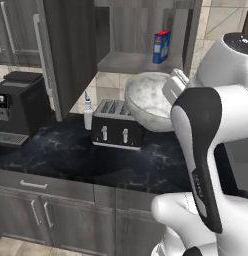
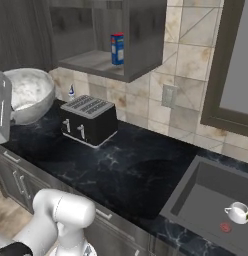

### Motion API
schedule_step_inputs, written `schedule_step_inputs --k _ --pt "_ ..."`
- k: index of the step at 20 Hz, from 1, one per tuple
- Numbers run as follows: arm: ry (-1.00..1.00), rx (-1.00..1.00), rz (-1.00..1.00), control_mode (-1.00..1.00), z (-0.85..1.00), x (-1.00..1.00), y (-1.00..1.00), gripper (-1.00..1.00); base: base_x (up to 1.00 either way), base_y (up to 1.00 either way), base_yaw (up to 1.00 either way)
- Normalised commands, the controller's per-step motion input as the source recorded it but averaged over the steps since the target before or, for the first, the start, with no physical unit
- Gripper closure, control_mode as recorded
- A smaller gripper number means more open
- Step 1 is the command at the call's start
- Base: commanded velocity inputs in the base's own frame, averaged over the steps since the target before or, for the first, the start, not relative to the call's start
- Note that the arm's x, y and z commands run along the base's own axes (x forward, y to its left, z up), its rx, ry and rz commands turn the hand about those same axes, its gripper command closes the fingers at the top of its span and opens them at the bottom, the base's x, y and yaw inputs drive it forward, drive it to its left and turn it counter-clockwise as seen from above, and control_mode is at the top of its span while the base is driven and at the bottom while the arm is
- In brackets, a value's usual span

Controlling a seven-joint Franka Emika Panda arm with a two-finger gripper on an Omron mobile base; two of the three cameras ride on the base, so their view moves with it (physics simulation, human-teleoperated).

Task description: Pick the mug and place it in the sink. Pick the bowl and place it in the open cabinet and then close the cabinet.

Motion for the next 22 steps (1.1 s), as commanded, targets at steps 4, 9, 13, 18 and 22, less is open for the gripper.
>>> schedule_step_inputs --k 4,9,13,18,22 --pt "-0.20 0.00 0.05 -1.00 0.45 0.00 -0.13 1.00 0.00 0.00 0.00" --pt "-0.23 0.00 0.01 -1.00 0.29 0.00 -0.18 1.00 0.00 0.00 0.00" --pt "-0.15 0.00 0.00 -1.00 0.10 0.05 -0.19 1.00 0.00 0.00 0.00" --pt "-0.14 0.00 0.00 -1.00 0.07 0.25 -0.20 1.00 0.00 0.00 0.00" --pt "-0.14 0.00 0.00 -1.00 0.08 0.24 -0.25 1.00 0.00 0.00 0.00"
